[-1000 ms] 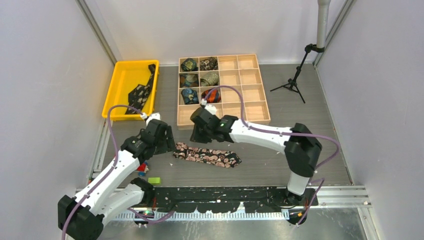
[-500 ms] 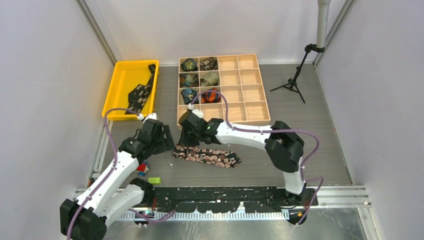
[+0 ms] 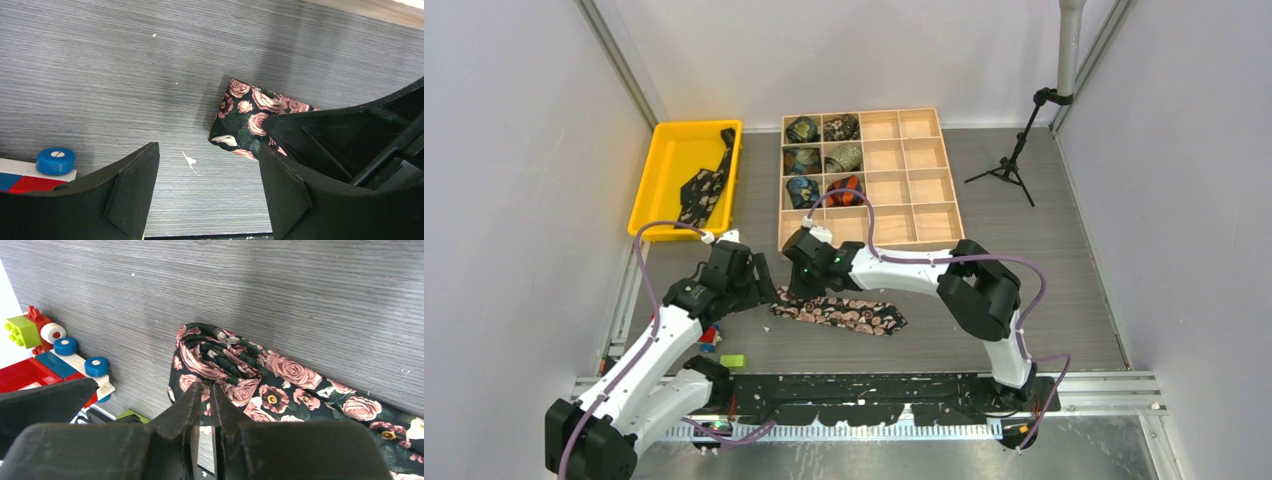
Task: Roll the ties
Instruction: Roll the tie at the center of the board.
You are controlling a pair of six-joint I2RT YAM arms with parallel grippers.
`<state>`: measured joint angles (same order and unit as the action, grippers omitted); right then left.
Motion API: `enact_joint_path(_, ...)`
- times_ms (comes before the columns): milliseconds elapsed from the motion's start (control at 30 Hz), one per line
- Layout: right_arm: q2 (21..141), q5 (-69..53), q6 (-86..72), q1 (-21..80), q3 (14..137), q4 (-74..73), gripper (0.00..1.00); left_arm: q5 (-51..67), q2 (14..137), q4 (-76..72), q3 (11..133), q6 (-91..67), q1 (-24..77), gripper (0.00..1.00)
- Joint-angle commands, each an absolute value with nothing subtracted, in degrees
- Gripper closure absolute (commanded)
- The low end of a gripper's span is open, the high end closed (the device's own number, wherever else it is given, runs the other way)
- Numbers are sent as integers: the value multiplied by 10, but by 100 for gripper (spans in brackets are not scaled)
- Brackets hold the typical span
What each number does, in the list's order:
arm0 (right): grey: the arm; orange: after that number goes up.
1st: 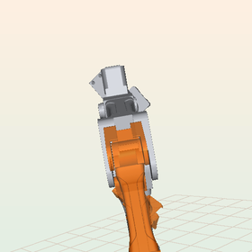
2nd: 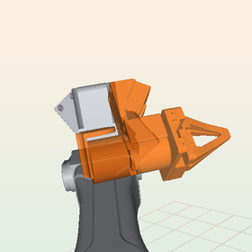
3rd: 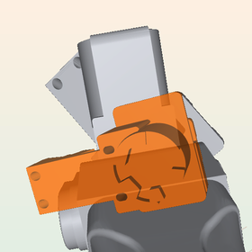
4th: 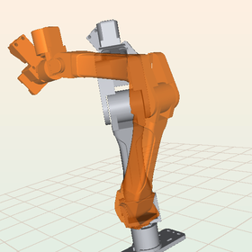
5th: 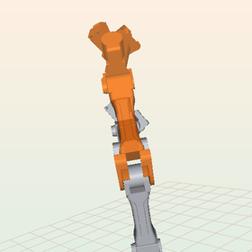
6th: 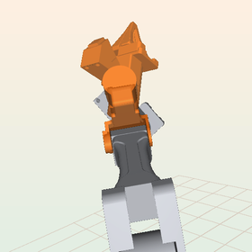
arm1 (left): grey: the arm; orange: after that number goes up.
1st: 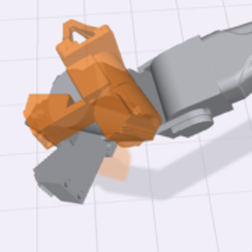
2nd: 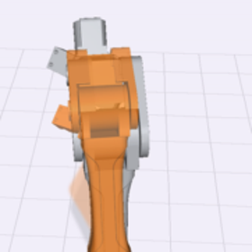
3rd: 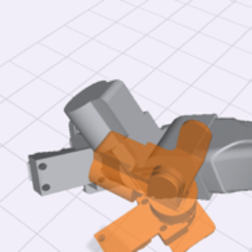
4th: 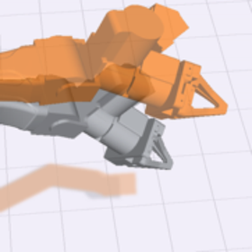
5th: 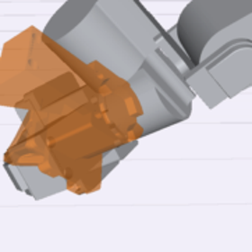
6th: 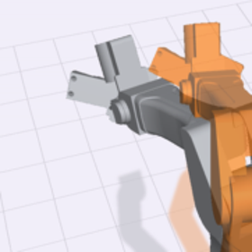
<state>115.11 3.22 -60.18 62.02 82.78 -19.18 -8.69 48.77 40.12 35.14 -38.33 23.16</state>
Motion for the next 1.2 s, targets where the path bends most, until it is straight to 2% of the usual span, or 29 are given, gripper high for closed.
enact_joint_path(0,1123,41,-596,618,805,-188,82,-60,491,367,344,-380,229,25)
enact_joint_path(700,1103,50,-594,616,753,-176,83,52,492,224,242,-406,220,23)
enact_joint_path(1167,1093,48,-602,615,726,-161,83,134,525,154,210,-389,162,28)
